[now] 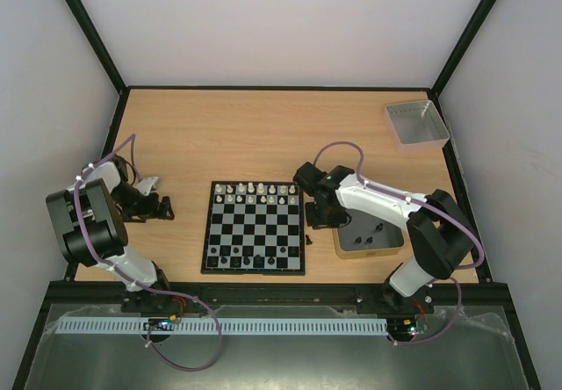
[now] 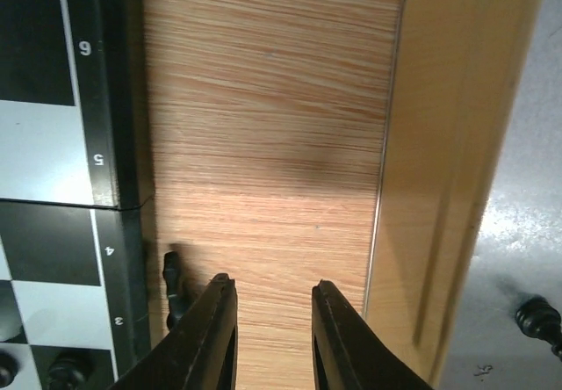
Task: Set up the chess pieces on the board
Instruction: Pick up the chess piece at the center of the board.
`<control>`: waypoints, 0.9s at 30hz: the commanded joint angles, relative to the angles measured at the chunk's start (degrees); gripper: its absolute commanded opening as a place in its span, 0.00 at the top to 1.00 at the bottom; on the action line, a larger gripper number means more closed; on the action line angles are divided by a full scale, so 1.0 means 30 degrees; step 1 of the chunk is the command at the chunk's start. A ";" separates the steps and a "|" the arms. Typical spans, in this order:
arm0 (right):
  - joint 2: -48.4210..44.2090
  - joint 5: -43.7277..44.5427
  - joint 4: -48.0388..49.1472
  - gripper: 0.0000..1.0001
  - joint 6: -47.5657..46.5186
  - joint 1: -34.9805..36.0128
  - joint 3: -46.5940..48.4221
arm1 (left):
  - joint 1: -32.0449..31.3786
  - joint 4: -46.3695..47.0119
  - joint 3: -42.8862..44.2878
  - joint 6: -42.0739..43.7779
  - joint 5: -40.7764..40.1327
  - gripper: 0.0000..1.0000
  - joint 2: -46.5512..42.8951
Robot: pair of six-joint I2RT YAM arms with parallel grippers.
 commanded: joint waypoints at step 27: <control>0.1600 -0.1505 0.0428 0.80 -0.0776 0.2154 0.0590 | 0.0528 -0.0442 -0.0130 0.0109 0.0105 0.01 0.0105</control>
